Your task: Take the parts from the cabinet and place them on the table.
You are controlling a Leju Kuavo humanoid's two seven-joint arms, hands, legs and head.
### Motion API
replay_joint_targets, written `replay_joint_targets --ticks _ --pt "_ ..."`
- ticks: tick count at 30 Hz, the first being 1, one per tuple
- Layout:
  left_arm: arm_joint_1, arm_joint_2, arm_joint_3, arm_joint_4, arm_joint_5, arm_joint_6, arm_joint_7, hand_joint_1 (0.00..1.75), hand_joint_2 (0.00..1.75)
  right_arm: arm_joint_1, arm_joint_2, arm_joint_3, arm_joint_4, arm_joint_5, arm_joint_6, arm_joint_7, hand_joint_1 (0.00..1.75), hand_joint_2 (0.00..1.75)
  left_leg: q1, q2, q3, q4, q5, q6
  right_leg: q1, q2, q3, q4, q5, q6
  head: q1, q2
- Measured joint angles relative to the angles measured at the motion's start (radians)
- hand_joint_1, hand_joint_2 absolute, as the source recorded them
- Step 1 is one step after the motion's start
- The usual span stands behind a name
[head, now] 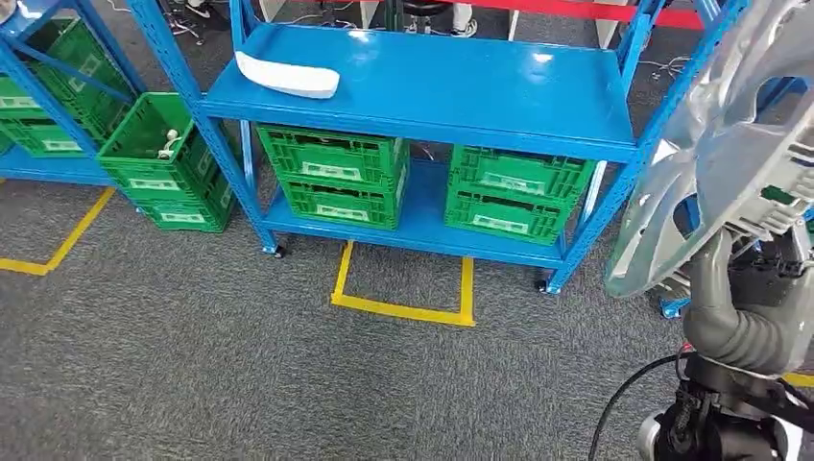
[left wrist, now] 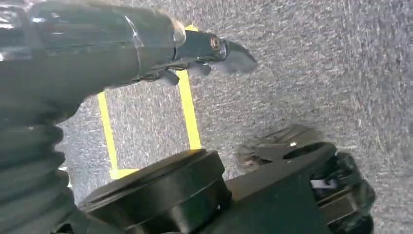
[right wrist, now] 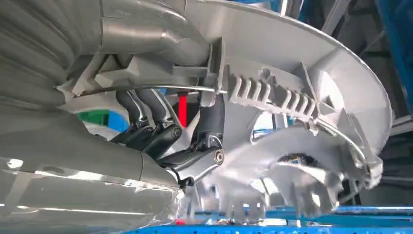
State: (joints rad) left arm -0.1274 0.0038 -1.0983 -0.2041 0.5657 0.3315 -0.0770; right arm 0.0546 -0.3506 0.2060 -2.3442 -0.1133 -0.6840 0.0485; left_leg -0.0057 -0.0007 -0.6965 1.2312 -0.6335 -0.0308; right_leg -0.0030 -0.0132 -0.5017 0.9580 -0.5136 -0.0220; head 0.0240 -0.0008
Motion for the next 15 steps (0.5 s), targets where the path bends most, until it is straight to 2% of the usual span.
replay_joint_targets --ticks 1,2,3,4,5,6,7,8,10,11,12,13,15 --pt "-0.001 0.000 0.000 0.000 0.000 -0.002 0.002 0.00 1.75 0.001 0.001 0.000 0.000 0.001 0.000 0.003 1.75 1.75 0.000 0.000 -0.013 0.065 -0.023 -0.001 0.002 -0.002 -0.014 0.009 0.004 -0.002 -0.002 0.000" --pt "-0.002 0.000 0.000 0.000 0.000 -0.002 0.003 0.00 1.75 0.001 0.002 0.000 0.001 0.003 0.000 0.005 1.75 1.75 0.000 0.000 -0.006 0.089 -0.013 0.001 0.005 -0.002 -0.031 0.020 0.007 -0.002 -0.004 0.000" --pt "-0.002 0.000 0.000 0.000 0.001 -0.003 0.005 0.00 1.75 0.002 0.002 0.000 0.002 0.006 0.000 0.005 1.75 1.75 0.000 0.000 0.021 0.067 0.015 0.004 0.007 -0.002 -0.043 0.030 0.008 -0.003 -0.006 0.000" --pt "0.000 0.000 0.000 0.000 0.003 -0.005 0.008 0.00 1.75 0.005 0.002 0.000 0.003 0.007 0.000 0.006 1.75 1.75 -0.003 -0.001 0.066 0.009 0.050 0.010 0.010 -0.001 -0.054 0.039 0.009 -0.003 -0.010 0.000" --pt "0.001 0.000 0.000 0.000 0.007 -0.005 0.012 0.00 1.75 0.010 0.002 0.000 0.003 0.008 0.000 0.008 1.75 1.75 -0.005 -0.002 0.127 -0.079 0.081 0.019 0.013 0.000 -0.061 0.047 0.009 -0.003 -0.015 0.000" --pt "0.000 0.000 0.000 0.000 0.010 -0.005 0.013 0.00 1.75 0.013 0.002 0.000 0.003 0.008 0.000 0.009 1.75 1.75 -0.008 -0.007 0.178 -0.166 0.083 0.035 0.013 0.000 -0.066 0.054 0.010 -0.003 -0.020 0.000" --pt "-0.001 0.003 0.000 0.000 0.013 -0.005 0.013 0.00 1.75 0.013 0.001 0.000 0.003 0.009 0.000 0.014 1.75 1.75 -0.008 -0.006 0.202 -0.202 0.068 0.042 0.019 0.000 -0.071 0.059 0.013 0.002 -0.016 0.000" --pt "-0.001 0.003 0.000 0.000 0.018 -0.005 0.013 0.00 1.75 0.012 0.000 0.003 0.003 0.010 0.000 0.022 1.75 1.75 -0.011 -0.003 0.204 -0.213 0.070 0.040 0.015 -0.002 -0.074 0.059 0.021 0.010 -0.016 0.000" --pt "0.001 0.003 0.000 0.000 0.024 -0.005 0.014 0.00 1.75 0.011 -0.002 0.008 0.007 0.020 0.000 0.031 1.75 1.75 -0.015 -0.004 0.195 -0.213 0.083 0.044 0.009 -0.003 -0.079 0.055 0.033 0.020 -0.018 0.000" --pt "0.002 0.003 0.000 0.000 0.027 -0.006 0.015 0.00 1.75 0.010 -0.005 0.011 0.008 0.026 0.000 0.036 1.75 1.75 -0.010 -0.002 0.187 -0.226 0.098 0.050 0.015 0.000 -0.081 0.052 0.042 0.024 -0.019 0.000" --pt "-0.001 0.003 0.000 0.000 0.029 -0.008 0.015 0.00 1.75 0.009 -0.010 0.016 0.008 0.037 0.000 0.044 1.75 1.75 -0.002 -0.001 0.196 -0.258 0.099 0.052 0.013 0.005 -0.095 0.062 0.014 0.030 -0.022 0.000" --pt "-0.002 0.003 0.000 0.000 0.030 -0.008 0.017 0.00 1.75 0.002 -0.013 0.021 0.010 0.043 0.000 0.052 1.75 1.75 0.000 -0.001 0.185 -0.255 0.108 0.059 0.010 0.007 -0.111 0.095 -0.030 0.039 -0.010 0.000" --pt "-0.001 0.001 0.000 0.000 0.034 -0.014 0.019 0.00 1.75 -0.007 -0.019 0.031 0.016 0.050 0.000 0.064 1.75 1.75 0.000 0.005 0.165 -0.253 0.122 0.059 -0.001 0.008 -0.146 0.242 -0.127 0.054 0.003 0.000"
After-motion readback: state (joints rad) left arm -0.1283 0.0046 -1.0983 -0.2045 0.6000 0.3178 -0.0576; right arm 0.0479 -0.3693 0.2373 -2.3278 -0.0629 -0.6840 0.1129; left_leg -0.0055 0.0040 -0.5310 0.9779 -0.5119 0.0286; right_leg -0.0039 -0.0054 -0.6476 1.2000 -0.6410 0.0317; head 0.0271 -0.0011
